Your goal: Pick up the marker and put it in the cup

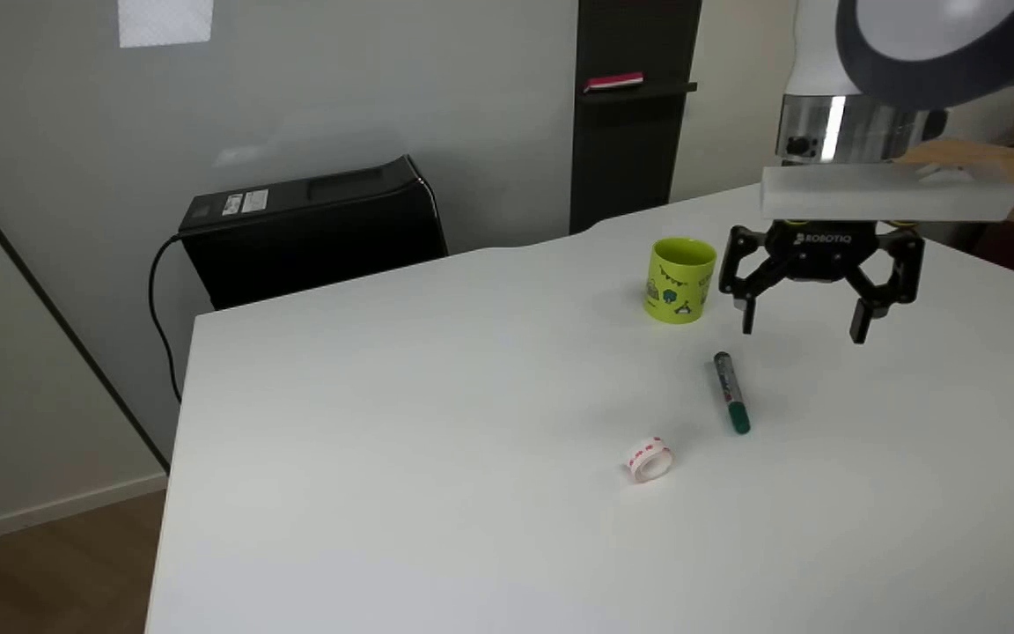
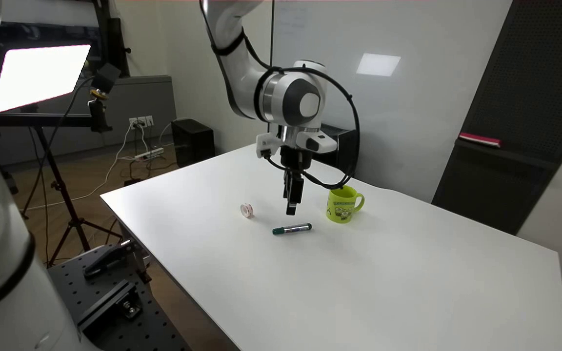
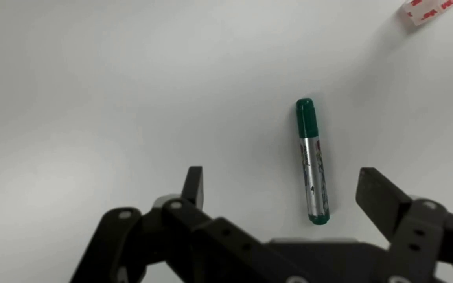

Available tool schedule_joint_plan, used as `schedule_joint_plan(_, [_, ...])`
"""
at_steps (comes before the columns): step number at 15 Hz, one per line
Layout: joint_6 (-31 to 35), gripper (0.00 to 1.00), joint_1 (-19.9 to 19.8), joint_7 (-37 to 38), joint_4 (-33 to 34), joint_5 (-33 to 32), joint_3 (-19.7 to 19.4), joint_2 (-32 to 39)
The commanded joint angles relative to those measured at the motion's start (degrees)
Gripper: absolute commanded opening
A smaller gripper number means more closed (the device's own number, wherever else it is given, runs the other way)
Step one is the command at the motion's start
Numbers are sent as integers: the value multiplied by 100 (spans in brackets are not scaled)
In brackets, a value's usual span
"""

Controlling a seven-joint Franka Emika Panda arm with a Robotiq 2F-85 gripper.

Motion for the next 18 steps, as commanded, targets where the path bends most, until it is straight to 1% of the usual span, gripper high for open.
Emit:
schedule_joint_plan(1, [102, 100, 193, 108, 309, 107, -153, 405])
schedule_joint_plan(4, [506, 100, 272, 74, 297, 194, -171, 575])
schedule_joint_plan(8, [965, 100, 371, -36, 269, 495, -63, 794])
schedule_joint_plan(13, [1347, 100, 502, -171, 165, 835, -8, 944])
schedule_joint_plan(18, [1575, 100, 560, -275, 48, 891, -79, 1035])
